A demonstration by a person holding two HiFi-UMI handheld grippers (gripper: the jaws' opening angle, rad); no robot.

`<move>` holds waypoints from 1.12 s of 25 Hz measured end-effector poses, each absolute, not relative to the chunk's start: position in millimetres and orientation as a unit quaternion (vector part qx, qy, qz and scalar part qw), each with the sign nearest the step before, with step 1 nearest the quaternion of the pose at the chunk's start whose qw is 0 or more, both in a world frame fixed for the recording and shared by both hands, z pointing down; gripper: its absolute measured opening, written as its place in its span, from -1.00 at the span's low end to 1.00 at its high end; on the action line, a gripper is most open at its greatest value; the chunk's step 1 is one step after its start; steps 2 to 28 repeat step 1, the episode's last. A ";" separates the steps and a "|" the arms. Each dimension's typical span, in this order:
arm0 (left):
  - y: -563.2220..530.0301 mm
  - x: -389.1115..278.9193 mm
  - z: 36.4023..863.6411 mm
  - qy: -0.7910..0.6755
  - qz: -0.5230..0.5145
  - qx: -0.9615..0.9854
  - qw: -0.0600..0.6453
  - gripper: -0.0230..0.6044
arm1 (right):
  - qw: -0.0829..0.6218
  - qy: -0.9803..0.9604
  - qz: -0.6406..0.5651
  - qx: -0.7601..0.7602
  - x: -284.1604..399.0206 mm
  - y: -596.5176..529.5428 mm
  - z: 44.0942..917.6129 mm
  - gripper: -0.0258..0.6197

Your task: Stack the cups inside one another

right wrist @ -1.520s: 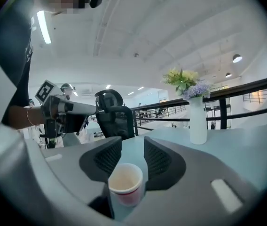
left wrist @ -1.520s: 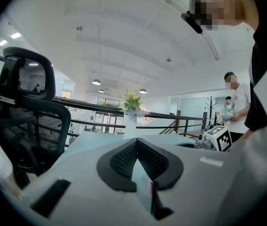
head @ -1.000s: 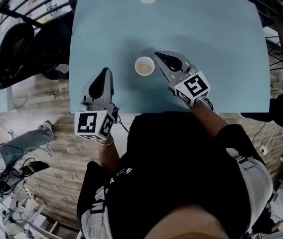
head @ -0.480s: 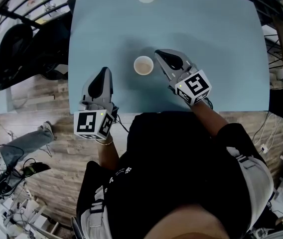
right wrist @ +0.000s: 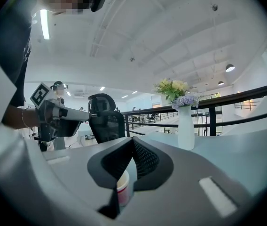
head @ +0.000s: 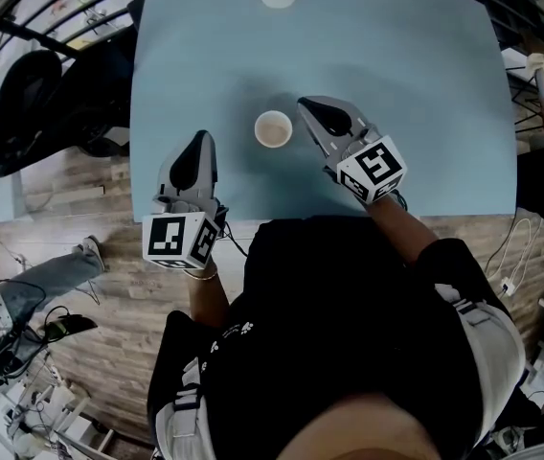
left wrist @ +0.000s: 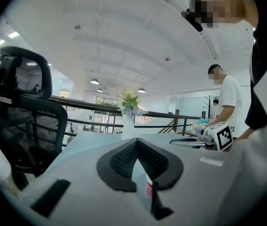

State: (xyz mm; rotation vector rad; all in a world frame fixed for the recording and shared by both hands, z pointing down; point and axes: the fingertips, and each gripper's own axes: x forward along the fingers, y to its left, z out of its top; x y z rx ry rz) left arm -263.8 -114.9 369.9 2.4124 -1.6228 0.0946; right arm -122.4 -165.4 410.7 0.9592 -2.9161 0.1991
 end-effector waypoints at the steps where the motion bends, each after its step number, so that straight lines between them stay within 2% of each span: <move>1: -115.4 -263.3 369.7 -0.554 0.032 0.824 0.116 -0.96 | 0.032 -0.947 0.065 0.311 -121.8 -165.6 410.4 -0.89; 28: -115.4 -263.3 369.7 -0.554 0.032 0.824 0.116 -0.96 | 0.032 -0.947 0.065 0.311 -121.8 -165.6 410.4 -0.89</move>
